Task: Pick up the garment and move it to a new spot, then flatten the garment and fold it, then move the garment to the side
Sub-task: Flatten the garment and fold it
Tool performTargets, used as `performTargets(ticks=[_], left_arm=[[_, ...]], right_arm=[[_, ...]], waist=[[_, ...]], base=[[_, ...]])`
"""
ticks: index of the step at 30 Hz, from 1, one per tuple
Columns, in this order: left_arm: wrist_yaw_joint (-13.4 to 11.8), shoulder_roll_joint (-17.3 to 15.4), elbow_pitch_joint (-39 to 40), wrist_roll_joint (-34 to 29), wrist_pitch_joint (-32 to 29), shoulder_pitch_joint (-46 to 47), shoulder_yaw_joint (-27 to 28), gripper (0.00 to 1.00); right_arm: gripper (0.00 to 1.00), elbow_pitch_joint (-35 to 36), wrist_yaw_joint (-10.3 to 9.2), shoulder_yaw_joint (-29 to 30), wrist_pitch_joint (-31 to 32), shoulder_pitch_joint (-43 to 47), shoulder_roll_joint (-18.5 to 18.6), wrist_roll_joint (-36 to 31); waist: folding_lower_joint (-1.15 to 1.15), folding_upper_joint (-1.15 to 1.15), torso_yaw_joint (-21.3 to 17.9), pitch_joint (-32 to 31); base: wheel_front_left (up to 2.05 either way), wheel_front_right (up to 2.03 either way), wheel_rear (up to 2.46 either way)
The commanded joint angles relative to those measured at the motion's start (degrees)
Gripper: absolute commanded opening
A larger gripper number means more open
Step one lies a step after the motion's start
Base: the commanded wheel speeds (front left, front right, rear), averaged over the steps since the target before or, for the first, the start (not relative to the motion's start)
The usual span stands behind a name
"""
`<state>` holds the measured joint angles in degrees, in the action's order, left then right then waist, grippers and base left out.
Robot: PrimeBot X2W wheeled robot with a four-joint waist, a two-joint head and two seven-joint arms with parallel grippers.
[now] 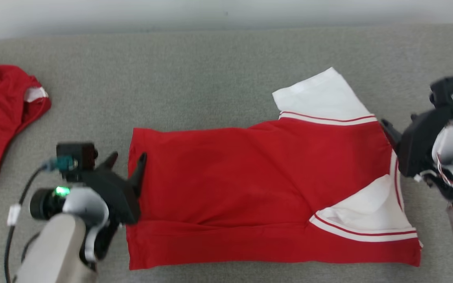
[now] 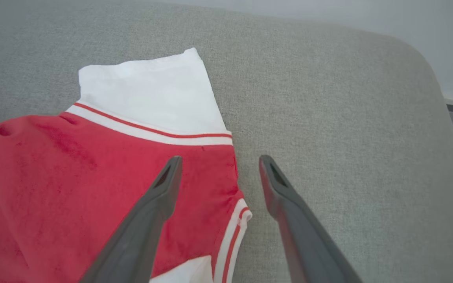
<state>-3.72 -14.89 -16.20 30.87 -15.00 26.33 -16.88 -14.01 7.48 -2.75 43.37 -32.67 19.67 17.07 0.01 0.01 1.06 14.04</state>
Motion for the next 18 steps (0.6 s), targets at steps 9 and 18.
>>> performTargets(ticks=[9, 18], left_arm=[[2.9, -0.6, -8.3, -2.1, -4.3, 12.3, -3.2, 1.0], [3.7, 0.7, -12.7, -2.4, -3.6, 16.9, -4.4, 1.0]], right_arm=[[1.0, -8.3, 0.03, -9.9, -1.3, -13.1, 7.2, 1.7], [1.0, -14.3, 0.03, -13.5, -4.3, -18.1, 7.3, 2.9]], waist=[[-0.01, -0.01, 3.4, 7.2], [-0.01, -0.01, 3.5, 8.5]], base=[[0.0, 0.0, 0.0], [0.0, 0.0, 0.0]])
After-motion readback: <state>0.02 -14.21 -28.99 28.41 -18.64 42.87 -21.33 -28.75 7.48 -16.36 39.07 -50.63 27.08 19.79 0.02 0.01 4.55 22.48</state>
